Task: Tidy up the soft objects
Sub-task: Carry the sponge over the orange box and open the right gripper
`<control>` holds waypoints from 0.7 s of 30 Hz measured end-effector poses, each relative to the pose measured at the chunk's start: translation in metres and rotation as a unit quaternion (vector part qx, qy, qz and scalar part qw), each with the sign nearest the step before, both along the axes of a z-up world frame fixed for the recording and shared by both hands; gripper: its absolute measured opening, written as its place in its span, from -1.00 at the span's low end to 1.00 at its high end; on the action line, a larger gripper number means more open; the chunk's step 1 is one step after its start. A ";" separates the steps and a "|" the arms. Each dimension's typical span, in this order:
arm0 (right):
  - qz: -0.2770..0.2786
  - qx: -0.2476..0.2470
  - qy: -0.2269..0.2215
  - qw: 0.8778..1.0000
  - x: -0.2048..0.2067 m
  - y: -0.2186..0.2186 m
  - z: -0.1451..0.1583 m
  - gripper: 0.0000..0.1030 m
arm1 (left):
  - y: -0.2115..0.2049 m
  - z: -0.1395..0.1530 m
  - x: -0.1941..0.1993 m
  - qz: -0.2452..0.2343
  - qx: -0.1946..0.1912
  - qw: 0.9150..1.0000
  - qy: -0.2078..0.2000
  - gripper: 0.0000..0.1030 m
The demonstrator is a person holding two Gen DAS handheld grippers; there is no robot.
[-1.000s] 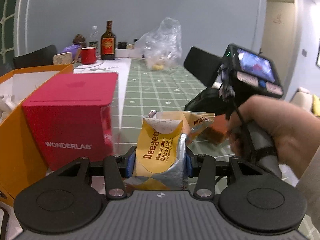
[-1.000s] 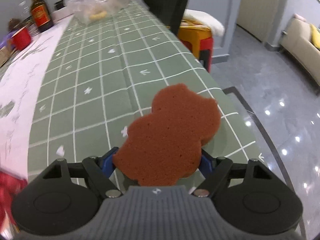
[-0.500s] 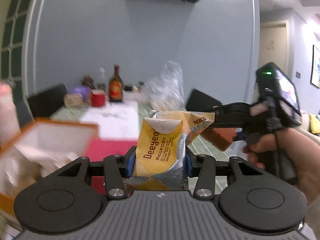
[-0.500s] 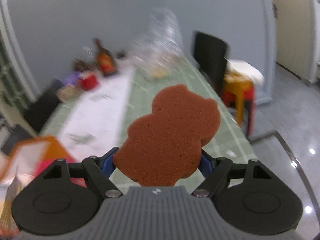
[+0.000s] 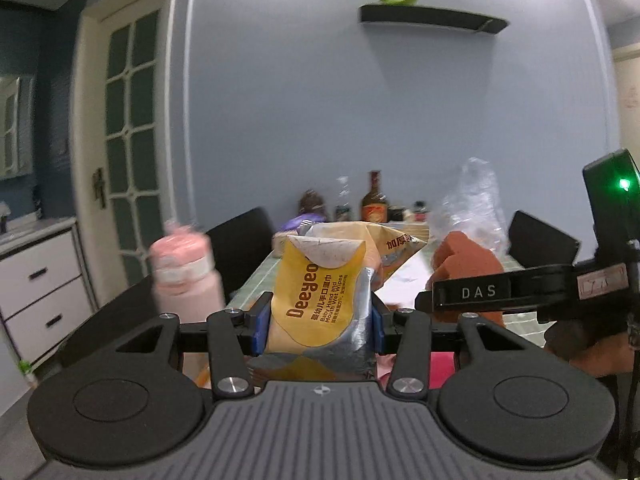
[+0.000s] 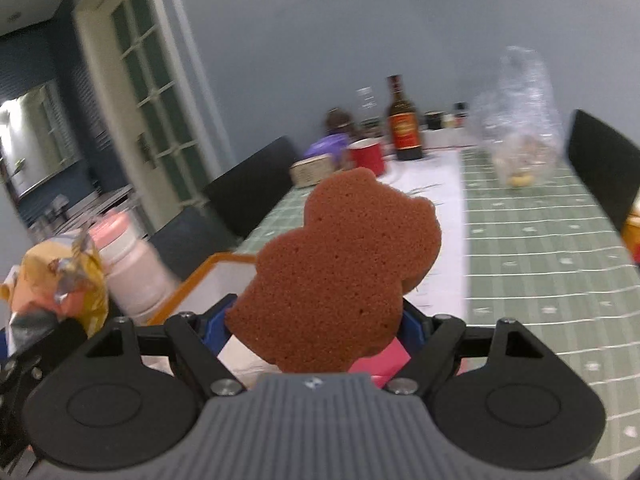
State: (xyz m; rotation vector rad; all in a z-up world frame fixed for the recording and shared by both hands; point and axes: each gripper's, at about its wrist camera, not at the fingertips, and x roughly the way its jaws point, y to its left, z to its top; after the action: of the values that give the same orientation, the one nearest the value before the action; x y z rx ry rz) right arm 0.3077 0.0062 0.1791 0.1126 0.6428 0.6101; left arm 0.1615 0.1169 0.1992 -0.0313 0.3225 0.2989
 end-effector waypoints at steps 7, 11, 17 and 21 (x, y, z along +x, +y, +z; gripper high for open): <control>0.057 -0.047 0.003 0.997 0.004 0.053 -0.023 0.54 | 0.056 -0.008 -0.007 0.000 -0.031 0.999 0.029 0.03; 0.093 -0.111 -0.001 0.989 0.010 0.082 -0.035 0.54 | 0.082 -0.016 -0.008 -0.004 -0.045 0.998 0.039 0.03; 0.064 -0.078 0.110 0.989 0.053 0.110 -0.047 0.54 | 0.111 -0.031 -0.013 0.000 -0.059 0.997 0.043 0.03; 0.004 -0.052 0.185 0.981 0.087 0.130 -0.065 0.54 | 0.122 -0.037 -0.011 0.004 -0.072 0.996 0.046 0.03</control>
State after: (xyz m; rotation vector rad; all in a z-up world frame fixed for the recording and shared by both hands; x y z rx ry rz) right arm 0.3948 0.1357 0.1138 0.1274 1.0340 0.5658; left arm 0.1503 0.2389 0.1620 -0.1606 0.4360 0.2848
